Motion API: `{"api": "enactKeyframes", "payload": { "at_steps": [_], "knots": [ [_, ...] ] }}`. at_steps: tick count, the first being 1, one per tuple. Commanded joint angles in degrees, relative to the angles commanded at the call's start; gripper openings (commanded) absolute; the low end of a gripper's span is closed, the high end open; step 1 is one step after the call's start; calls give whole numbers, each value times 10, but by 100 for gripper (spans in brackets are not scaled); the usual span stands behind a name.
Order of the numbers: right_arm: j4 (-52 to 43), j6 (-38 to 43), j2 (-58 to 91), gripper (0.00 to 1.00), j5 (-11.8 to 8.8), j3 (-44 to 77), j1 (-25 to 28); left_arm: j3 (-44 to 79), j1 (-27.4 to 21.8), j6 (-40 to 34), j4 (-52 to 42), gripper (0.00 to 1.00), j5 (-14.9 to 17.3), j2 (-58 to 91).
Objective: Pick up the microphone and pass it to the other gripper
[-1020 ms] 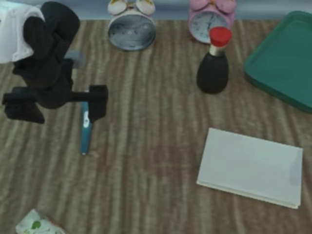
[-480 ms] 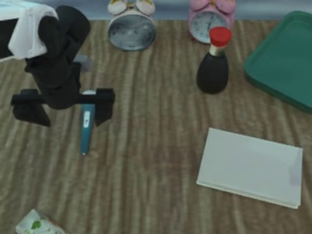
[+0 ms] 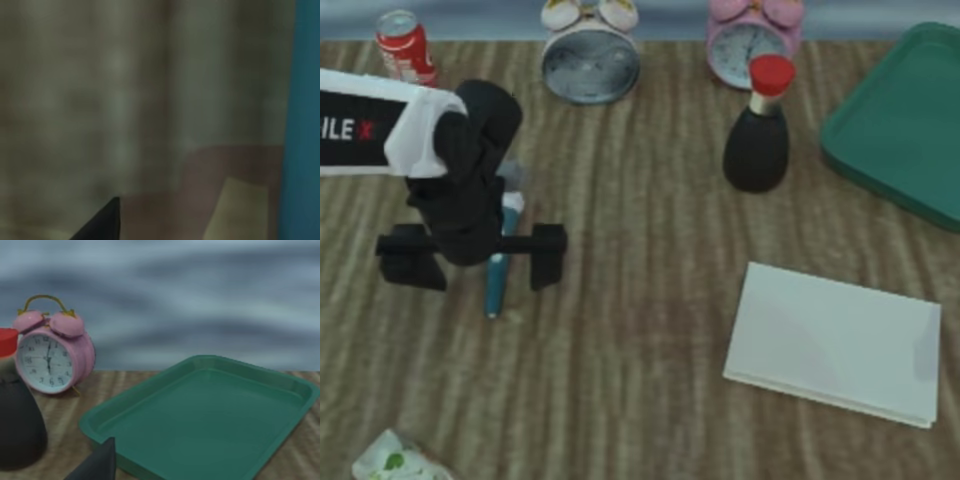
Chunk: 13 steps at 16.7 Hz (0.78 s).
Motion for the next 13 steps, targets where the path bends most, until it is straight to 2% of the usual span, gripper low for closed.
{"api": "enactKeyframes", "payload": {
  "at_steps": [6, 13],
  "knots": [
    [0, 0, 0, 100, 0, 0, 0, -12, 1, 1, 27, 100, 0, 19],
    [0, 0, 0, 100, 0, 0, 0, -12, 1, 1, 27, 47, 0, 19]
  ]
}}
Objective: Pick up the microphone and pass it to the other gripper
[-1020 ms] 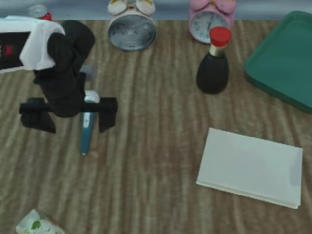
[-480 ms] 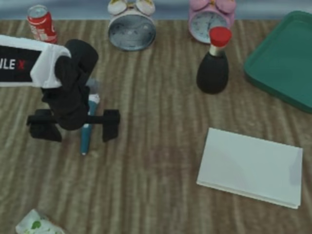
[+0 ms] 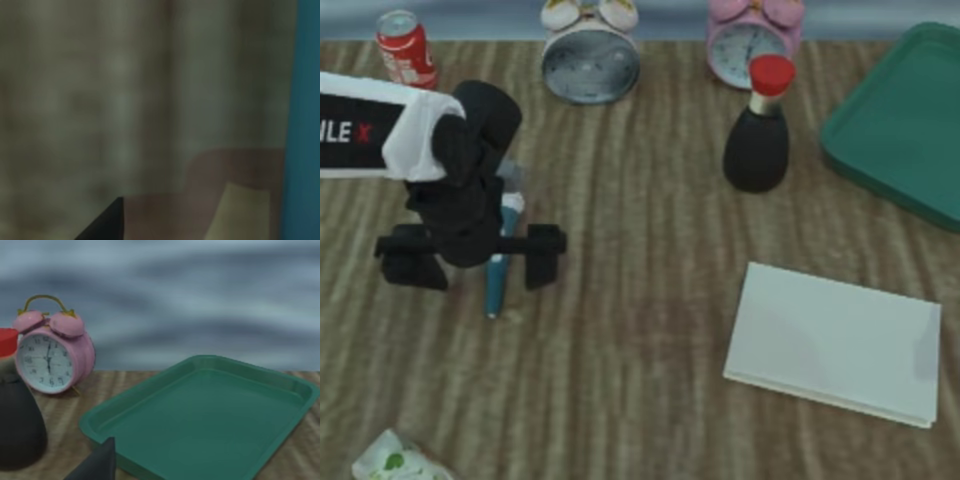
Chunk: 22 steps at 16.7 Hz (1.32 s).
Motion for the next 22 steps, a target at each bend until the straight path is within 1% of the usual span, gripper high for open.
{"api": "enactKeyframes", "payload": {
  "at_steps": [6, 7, 14, 15, 16, 19, 22],
  "knots": [
    [0, 0, 0, 100, 0, 0, 0, 0, 0, 0, 0, 2, 0, 0],
    [0, 0, 0, 100, 0, 0, 0, 0, 0, 0, 0, 0, 0, 0],
    [0, 0, 0, 100, 0, 0, 0, 0, 0, 0, 0, 0, 0, 0],
    [0, 0, 0, 100, 0, 0, 0, 13, -1, 7, -16, 0, -10, -35],
    [0, 0, 0, 100, 0, 0, 0, 13, -1, 8, -15, 0, -10, -36],
    [0, 0, 0, 100, 0, 0, 0, 6, -1, 16, 22, 0, 5, -43],
    [0, 0, 0, 100, 0, 0, 0, -12, 2, 34, 109, 0, 40, -58]
  ]
}}
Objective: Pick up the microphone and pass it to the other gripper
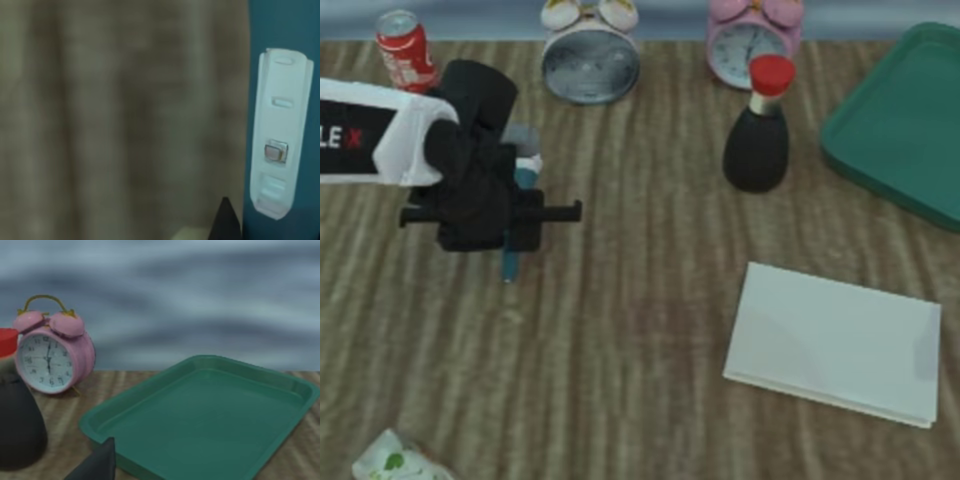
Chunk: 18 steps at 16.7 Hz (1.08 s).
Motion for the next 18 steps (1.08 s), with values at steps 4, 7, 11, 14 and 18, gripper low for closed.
{"api": "enactKeyframes", "payload": {
  "at_steps": [4, 7, 11, 14, 18],
  "knots": [
    [0, 0, 0, 100, 0, 0, 0, -46, 6, 34, 163, 0, 66, -35],
    [0, 0, 0, 100, 0, 0, 0, -90, 11, 63, 310, 0, 123, -68],
    [0, 0, 0, 100, 0, 0, 0, -146, 18, 102, 511, 0, 196, -119],
    [0, 0, 0, 100, 0, 0, 0, -180, 24, 128, 626, 0, 241, -159],
    [0, 0, 0, 100, 0, 0, 0, -202, 28, 147, 694, 0, 272, -192]
  ]
}}
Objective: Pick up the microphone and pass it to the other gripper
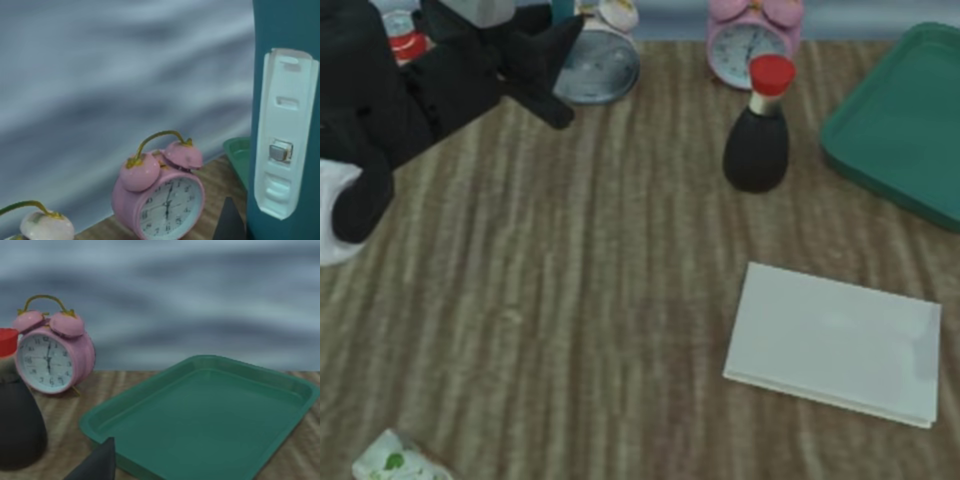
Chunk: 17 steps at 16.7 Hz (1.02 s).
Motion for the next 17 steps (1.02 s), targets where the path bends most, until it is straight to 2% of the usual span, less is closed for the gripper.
{"api": "enactKeyframes", "payload": {
  "at_steps": [4, 7, 10, 15, 17],
  "knots": [
    [0, 0, 0, 100, 0, 0, 0, -1, 0, 1, 2, 0, 1, -1],
    [0, 0, 0, 100, 0, 0, 0, -1, -12, -1, 6, 0, -10, -1],
    [0, 0, 0, 100, 0, 0, 0, -19, -59, -13, 29, 0, -61, -10],
    [0, 0, 0, 100, 0, 0, 0, -60, -167, -42, 78, 0, -178, -36],
    [0, 0, 0, 100, 0, 0, 0, -70, -193, -49, 92, 0, -204, -44]
  ]
}}
